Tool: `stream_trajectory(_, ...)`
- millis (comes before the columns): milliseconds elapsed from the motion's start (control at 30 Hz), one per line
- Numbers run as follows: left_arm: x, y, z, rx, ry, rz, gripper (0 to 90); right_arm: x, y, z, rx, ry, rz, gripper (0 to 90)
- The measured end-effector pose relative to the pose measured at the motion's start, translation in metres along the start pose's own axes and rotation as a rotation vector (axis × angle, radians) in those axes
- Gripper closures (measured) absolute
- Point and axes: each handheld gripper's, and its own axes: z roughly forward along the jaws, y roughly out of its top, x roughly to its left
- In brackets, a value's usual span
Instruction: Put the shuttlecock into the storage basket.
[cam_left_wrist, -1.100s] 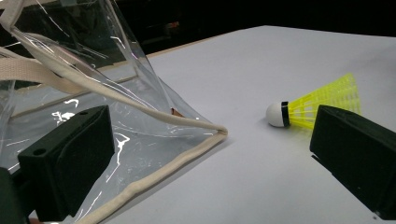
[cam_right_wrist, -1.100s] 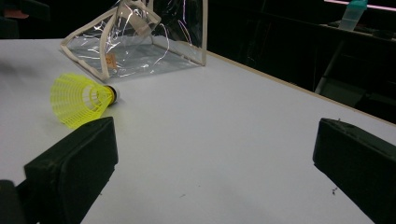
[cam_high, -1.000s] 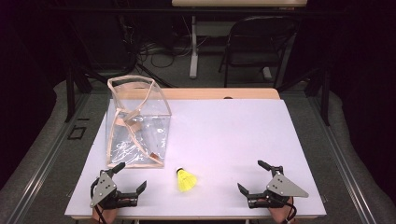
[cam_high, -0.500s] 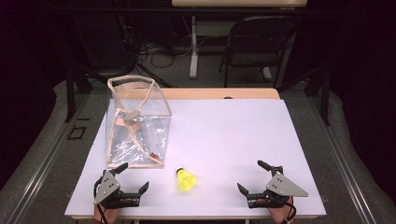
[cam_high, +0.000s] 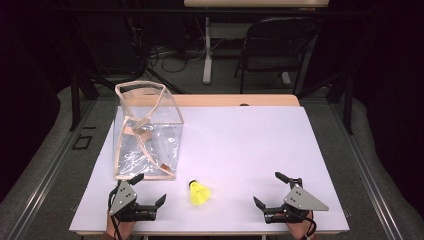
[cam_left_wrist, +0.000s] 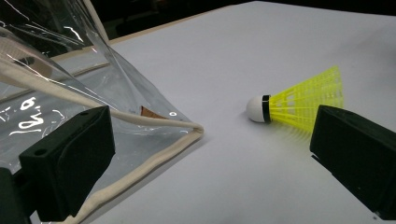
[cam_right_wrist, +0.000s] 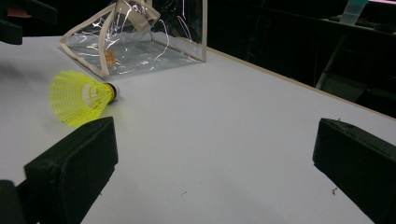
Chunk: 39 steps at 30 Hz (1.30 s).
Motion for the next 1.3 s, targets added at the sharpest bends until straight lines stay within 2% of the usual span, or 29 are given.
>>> stream_trajectory(100, -0.004, 0.003, 0.005, 0.026, -0.004, 0.008, 0.1, 0.000, 0.000, 0.000, -0.003, 0.002, 0.000, 0.0)
stream_trajectory(367, -0.010, 0.009, 0.012, 0.058, -0.017, 0.008, 0.0, 0.000, 0.000, 0.002, 0.002, 0.006, 0.001, 0.0)
stream_trajectory(867, -0.033, 0.022, 0.027, 0.082, -0.053, 0.024, 0.0, -0.001, 0.000, 0.002, 0.006, 0.008, 0.002, 0.0)
stream_trajectory(1000, -0.043, 0.024, 0.031, 0.100, -0.063, 0.046, 0.0, 0.000, 0.000, 0.003, 0.008, 0.011, 0.003, 0.0)
stream_trajectory(1300, -0.048, 0.026, 0.036, 0.112, -0.073, 0.047, 0.0, 0.001, 0.000, 0.003, 0.009, 0.015, 0.001, 0.0)
